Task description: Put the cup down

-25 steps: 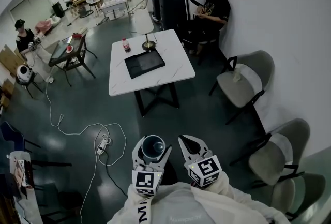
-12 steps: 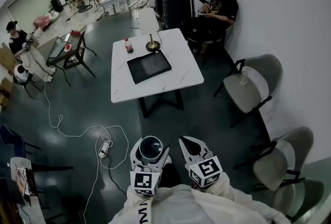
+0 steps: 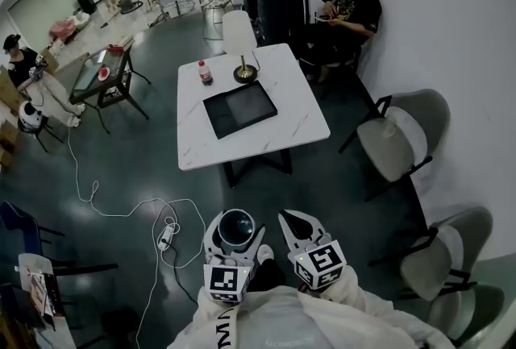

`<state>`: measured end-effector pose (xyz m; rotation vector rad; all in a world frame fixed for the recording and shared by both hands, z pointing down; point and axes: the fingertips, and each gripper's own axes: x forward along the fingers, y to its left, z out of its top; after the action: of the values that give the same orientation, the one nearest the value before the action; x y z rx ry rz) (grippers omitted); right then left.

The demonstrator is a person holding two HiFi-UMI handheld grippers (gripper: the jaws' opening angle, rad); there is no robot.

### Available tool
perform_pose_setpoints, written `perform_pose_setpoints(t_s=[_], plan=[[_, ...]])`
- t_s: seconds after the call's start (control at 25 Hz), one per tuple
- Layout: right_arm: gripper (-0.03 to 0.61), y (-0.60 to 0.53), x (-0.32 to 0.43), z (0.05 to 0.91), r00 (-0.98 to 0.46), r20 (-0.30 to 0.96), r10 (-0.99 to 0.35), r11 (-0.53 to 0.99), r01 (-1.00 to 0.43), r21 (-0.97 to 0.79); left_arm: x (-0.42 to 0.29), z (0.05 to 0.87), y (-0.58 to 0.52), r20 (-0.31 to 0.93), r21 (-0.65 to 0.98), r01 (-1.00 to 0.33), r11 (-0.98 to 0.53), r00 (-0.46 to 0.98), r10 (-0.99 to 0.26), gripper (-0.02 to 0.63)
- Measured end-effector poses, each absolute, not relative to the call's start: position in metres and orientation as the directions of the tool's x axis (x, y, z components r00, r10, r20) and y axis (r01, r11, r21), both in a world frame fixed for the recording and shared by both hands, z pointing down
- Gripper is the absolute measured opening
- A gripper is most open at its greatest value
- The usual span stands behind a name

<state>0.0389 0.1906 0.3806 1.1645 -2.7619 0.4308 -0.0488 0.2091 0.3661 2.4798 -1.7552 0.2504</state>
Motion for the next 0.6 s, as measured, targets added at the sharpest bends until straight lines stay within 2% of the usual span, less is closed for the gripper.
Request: perform_pose_setpoints(t_s=[0.6], plan=[[0.006, 0.112, -0.015, 0.381, -0.677, 0.239, -0.696, 0.641, -0.736, -0.217, -0.100, 0.361, 0.133, 0.159, -0.002, -0.930, -0.367, 0.362, -0.918, 0.402]])
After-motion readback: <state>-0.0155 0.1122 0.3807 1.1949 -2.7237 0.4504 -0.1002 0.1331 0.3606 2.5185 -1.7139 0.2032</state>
